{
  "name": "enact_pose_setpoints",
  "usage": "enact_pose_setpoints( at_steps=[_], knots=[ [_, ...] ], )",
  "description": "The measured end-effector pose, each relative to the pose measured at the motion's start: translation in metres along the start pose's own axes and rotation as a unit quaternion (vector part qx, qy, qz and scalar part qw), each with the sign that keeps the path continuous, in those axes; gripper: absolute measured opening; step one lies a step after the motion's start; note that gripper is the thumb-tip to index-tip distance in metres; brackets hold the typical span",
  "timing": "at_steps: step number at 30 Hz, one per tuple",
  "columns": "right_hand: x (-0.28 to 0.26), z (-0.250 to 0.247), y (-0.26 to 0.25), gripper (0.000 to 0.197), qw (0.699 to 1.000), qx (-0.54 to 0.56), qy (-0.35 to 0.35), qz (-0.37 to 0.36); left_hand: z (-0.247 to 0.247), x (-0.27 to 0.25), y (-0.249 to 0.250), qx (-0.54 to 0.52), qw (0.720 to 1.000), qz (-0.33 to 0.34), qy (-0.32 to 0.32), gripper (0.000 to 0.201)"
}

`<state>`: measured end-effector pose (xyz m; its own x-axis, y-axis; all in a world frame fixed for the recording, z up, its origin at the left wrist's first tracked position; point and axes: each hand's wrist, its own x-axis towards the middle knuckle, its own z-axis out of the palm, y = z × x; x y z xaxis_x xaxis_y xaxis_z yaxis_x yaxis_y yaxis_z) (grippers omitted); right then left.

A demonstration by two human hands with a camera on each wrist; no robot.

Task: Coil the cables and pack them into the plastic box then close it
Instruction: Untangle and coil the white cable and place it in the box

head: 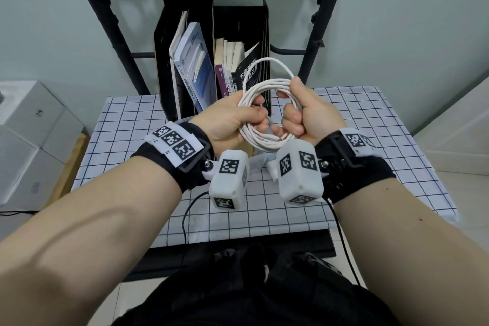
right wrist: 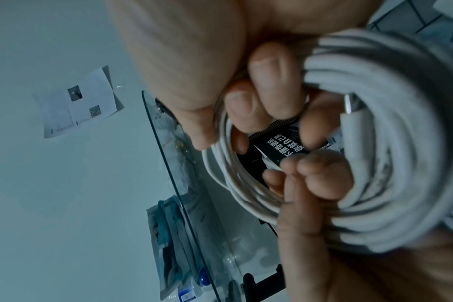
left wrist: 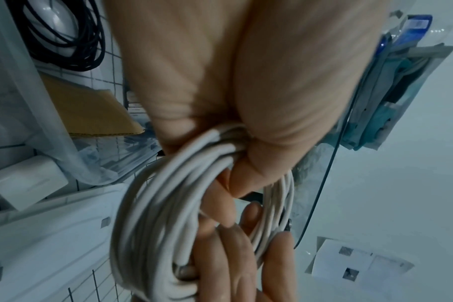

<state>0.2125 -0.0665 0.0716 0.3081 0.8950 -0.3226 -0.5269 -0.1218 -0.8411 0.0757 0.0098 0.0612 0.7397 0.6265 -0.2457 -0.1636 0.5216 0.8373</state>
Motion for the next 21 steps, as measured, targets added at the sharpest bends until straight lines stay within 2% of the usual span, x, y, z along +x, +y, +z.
enact_pose_setpoints(
  at_steps=[8, 17, 21],
  knots=[
    [-0.002, -0.001, -0.013, 0.035, 0.993, -0.097, -0.047, 0.046, -0.002, 0.003, -0.006, -0.004, 1.0, 0.02, 0.016, 0.029],
    [-0.004, -0.004, -0.005, 0.038, 0.998, -0.025, -0.026, 0.051, -0.004, 0.001, -0.008, 0.053, 0.999, 0.015, -0.001, 0.017],
    [-0.005, -0.003, -0.007, 0.037, 0.999, -0.003, -0.003, 0.042, -0.003, -0.002, -0.01, 0.068, 0.997, 0.001, -0.024, 0.029]
  ],
)
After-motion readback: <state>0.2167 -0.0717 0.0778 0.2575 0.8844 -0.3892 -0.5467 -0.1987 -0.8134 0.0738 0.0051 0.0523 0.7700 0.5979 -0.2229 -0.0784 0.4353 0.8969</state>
